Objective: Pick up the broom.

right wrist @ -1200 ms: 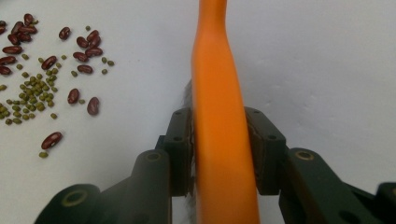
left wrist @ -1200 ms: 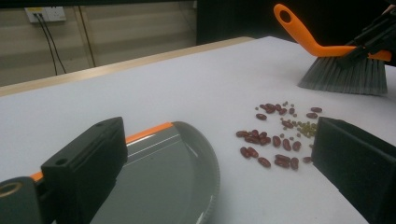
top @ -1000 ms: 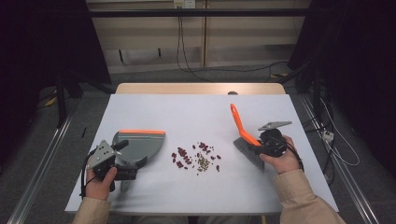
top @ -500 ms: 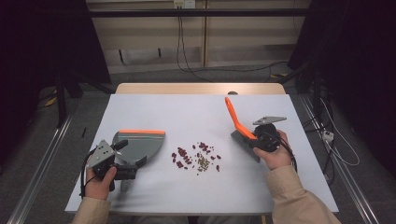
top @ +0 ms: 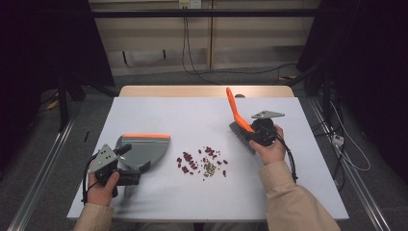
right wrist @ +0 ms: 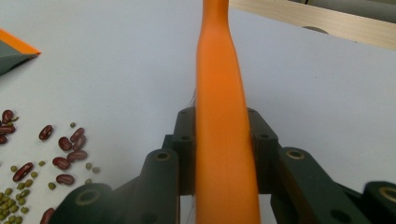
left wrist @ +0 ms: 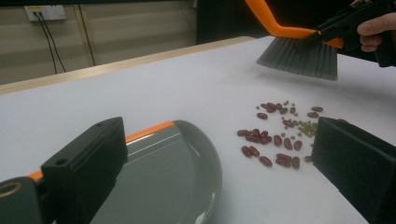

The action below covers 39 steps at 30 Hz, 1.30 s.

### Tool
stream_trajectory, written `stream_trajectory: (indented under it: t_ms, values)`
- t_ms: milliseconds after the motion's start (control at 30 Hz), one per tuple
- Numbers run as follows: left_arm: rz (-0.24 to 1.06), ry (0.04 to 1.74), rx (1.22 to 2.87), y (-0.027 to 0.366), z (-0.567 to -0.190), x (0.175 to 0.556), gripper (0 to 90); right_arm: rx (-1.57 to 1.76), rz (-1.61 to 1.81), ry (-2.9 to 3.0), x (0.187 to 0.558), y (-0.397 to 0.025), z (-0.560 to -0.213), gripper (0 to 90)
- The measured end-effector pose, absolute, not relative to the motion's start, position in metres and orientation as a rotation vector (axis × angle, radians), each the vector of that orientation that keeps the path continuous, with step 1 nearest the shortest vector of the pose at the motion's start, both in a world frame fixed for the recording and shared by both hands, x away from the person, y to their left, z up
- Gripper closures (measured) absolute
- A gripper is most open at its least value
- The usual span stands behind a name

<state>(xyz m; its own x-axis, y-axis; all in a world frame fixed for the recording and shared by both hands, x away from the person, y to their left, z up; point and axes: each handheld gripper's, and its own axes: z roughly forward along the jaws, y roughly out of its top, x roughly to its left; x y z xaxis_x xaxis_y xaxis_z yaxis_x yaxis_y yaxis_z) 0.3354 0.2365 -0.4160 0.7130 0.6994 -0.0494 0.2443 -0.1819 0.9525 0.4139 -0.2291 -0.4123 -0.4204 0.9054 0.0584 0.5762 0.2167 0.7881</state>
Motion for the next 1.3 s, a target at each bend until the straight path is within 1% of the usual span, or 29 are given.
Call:
stream_trajectory:
  t_ms: [467, 800, 1033, 1300]
  values:
    - [0.481, 0.751, 1.746, 0.237, -0.416, 0.335, 3.4, 1.344, 1.020, 2.099, 0.419, -0.219, -0.421, 70.8]
    - [0.481, 0.749, 1.747, 0.238, -0.415, 0.335, 3.4, 1.276, 0.984, 2.126, 0.412, -0.203, -0.427, 70.8]
    - [0.481, 0.749, 1.744, 0.237, -0.415, 0.335, 3.4, 1.209, 0.949, 2.159, 0.404, -0.183, -0.427, 70.9]
    - [0.478, 0.744, 1.748, 0.237, -0.415, 0.335, 3.4, 1.229, 0.957, 2.145, 0.399, -0.178, -0.428, 70.9]
